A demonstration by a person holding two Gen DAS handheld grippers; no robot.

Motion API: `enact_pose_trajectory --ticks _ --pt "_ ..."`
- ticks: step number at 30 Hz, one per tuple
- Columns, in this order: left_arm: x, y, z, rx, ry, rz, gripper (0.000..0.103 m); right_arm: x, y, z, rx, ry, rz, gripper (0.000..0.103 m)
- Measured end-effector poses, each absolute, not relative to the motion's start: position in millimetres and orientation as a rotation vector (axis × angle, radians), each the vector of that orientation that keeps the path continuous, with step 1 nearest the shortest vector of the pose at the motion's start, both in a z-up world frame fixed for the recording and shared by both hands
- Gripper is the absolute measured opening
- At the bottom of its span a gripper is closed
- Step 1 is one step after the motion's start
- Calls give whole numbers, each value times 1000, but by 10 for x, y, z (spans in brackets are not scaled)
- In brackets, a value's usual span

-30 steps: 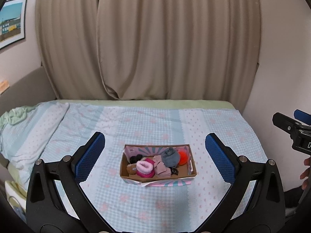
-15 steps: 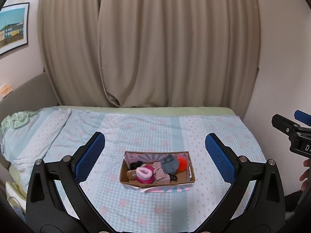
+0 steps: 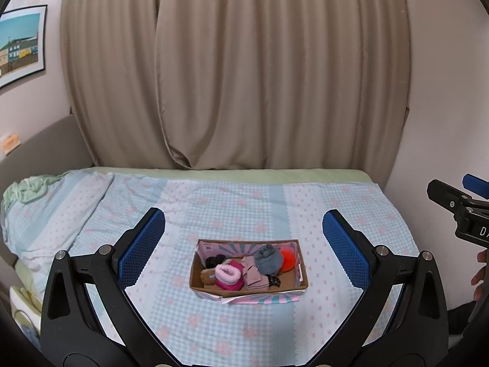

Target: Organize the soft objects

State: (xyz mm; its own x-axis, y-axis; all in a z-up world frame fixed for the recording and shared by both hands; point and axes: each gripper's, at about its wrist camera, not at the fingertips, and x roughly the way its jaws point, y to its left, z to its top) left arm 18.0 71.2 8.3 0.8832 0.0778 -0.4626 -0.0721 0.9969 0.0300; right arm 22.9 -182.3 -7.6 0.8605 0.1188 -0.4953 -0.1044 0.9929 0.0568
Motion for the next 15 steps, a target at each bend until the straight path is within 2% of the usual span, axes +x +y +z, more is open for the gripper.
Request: enact_pose_trajectory --ticks 15 --pt "186 699 77 17 482 85 103 242 -1832 -71 30 519 117 102"
